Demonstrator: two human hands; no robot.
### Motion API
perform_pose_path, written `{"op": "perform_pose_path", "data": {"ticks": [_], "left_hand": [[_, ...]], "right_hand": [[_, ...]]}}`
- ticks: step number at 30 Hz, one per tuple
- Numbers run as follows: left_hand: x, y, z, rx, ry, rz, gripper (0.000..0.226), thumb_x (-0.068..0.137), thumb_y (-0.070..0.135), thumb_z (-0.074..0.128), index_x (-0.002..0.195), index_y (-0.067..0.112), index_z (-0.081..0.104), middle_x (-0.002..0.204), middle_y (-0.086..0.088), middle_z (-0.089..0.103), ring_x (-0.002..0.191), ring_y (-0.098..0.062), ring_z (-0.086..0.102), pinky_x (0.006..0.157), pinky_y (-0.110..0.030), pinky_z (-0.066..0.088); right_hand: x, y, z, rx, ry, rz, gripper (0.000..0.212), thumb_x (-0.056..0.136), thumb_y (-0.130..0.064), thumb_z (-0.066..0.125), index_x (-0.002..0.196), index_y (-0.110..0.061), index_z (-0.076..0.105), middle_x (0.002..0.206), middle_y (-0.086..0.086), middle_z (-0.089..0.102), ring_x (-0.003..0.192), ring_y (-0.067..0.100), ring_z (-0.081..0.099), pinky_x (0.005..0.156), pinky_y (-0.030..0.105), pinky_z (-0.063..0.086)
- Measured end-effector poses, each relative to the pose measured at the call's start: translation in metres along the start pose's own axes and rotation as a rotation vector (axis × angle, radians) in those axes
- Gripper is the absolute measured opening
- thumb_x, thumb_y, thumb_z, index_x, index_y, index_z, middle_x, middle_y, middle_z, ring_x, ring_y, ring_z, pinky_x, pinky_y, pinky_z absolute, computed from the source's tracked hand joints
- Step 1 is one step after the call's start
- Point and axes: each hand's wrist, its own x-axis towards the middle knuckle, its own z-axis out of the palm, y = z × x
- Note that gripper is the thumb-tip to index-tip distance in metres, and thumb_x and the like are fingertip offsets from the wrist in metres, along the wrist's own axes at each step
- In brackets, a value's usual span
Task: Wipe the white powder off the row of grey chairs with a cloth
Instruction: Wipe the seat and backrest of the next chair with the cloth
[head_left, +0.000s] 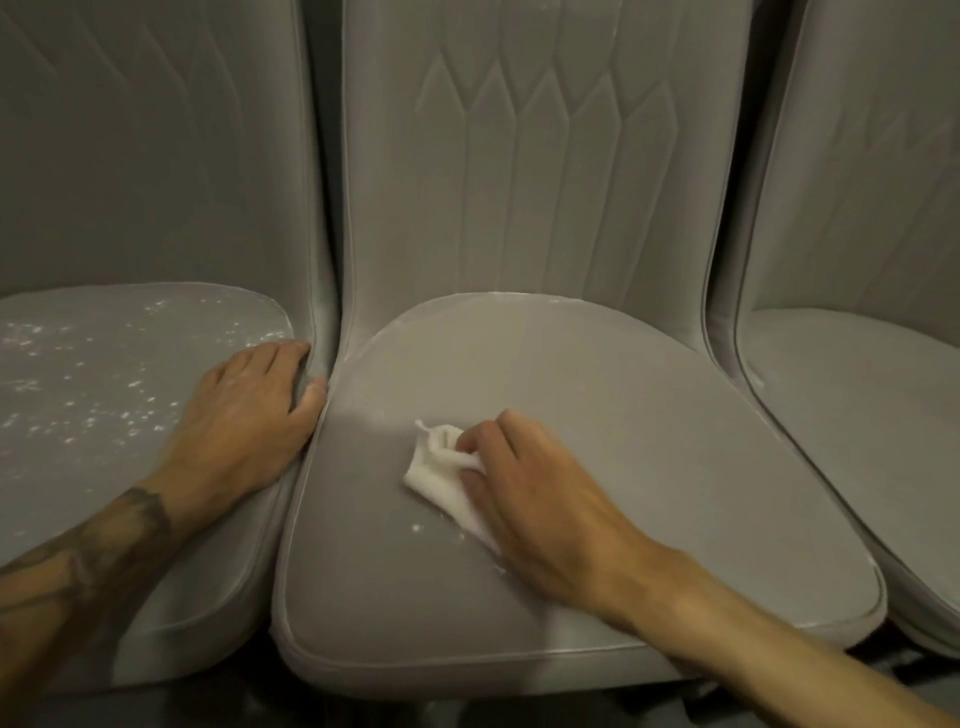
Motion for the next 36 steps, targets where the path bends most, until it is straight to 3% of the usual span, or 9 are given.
{"op": "perform_pose_path", "data": {"ticks": [6,10,13,19,21,24,28,31,36], "left_hand": [[-0.001,-0.002,0.003,-0.006,0.011,0.001,0.06,0.105,0.052,0.033,0.152,0.016,0.043,0.152,-0.012,0.051,0.14,-0.033,0.046,0.115,-0.051,0.034],[0.0,0.0,0.001,-0.004,0.0,-0.005,0.069,0.099,0.057,0.026,0.153,0.017,0.042,0.153,-0.012,0.051,0.14,-0.032,0.046,0.116,-0.05,0.034],[-0.001,0.002,-0.001,-0.006,0.008,-0.003,0.071,0.098,0.057,0.026,0.151,0.015,0.045,0.151,-0.013,0.053,0.137,-0.035,0.048,0.114,-0.051,0.036],[-0.001,-0.001,0.002,0.0,0.015,-0.004,0.061,0.103,0.052,0.032,0.151,0.015,0.044,0.151,-0.013,0.052,0.138,-0.033,0.047,0.114,-0.049,0.035],[0.0,-0.002,0.003,-0.005,0.019,0.003,0.057,0.106,0.049,0.035,0.151,0.016,0.044,0.152,-0.012,0.052,0.138,-0.032,0.047,0.115,-0.049,0.035],[0.001,-0.001,0.003,-0.008,0.029,-0.002,0.052,0.108,0.044,0.04,0.151,0.016,0.044,0.152,-0.011,0.051,0.137,-0.032,0.047,0.115,-0.048,0.034],[0.0,-0.001,0.003,-0.02,0.036,-0.002,0.051,0.108,0.044,0.04,0.151,0.016,0.043,0.152,-0.01,0.051,0.138,-0.03,0.046,0.115,-0.046,0.033],[0.0,-0.001,0.003,-0.024,0.039,0.004,0.052,0.108,0.044,0.04,0.152,0.017,0.043,0.153,-0.009,0.05,0.139,-0.029,0.045,0.116,-0.046,0.032],[0.0,-0.002,0.004,-0.026,0.057,0.002,0.05,0.106,0.044,0.041,0.149,0.018,0.044,0.151,-0.008,0.051,0.136,-0.028,0.046,0.115,-0.045,0.033]], "right_hand": [[-0.004,0.102,-0.009,-0.152,0.077,0.347,0.044,0.098,-0.042,0.023,0.115,-0.012,0.05,0.103,0.009,0.05,0.087,0.033,0.05,0.078,0.045,0.043],[-0.017,0.026,0.002,0.056,0.043,0.155,0.026,0.1,-0.034,0.036,0.115,-0.018,0.051,0.108,0.002,0.048,0.094,0.025,0.048,0.084,0.042,0.043],[-0.022,-0.001,-0.009,0.143,-0.039,0.019,0.024,0.104,-0.039,0.033,0.116,-0.024,0.048,0.11,-0.005,0.045,0.096,0.017,0.047,0.087,0.033,0.042],[-0.013,0.014,-0.001,0.015,0.04,0.187,0.022,0.1,-0.032,0.039,0.112,-0.017,0.051,0.104,0.001,0.047,0.088,0.023,0.046,0.079,0.045,0.046],[-0.014,-0.017,0.007,-0.002,0.049,0.058,0.02,0.099,-0.027,0.043,0.11,-0.015,0.055,0.103,0.004,0.051,0.087,0.026,0.05,0.077,0.045,0.047],[-0.013,-0.027,-0.001,0.08,-0.058,-0.106,0.031,0.102,-0.037,0.031,0.115,-0.018,0.052,0.108,0.002,0.051,0.091,0.023,0.05,0.081,0.04,0.046],[0.026,0.036,0.01,0.051,0.013,0.056,0.033,0.103,-0.038,0.032,0.116,-0.015,0.051,0.107,0.006,0.05,0.092,0.028,0.048,0.085,0.046,0.044],[0.053,0.038,0.024,0.004,-0.013,0.108,0.028,0.103,-0.032,0.038,0.115,-0.01,0.052,0.109,0.011,0.051,0.094,0.034,0.05,0.086,0.047,0.043],[0.034,-0.007,0.015,0.143,-0.085,-0.199,0.028,0.104,-0.035,0.036,0.12,-0.016,0.05,0.112,0.004,0.049,0.093,0.023,0.046,0.084,0.035,0.039]]}}
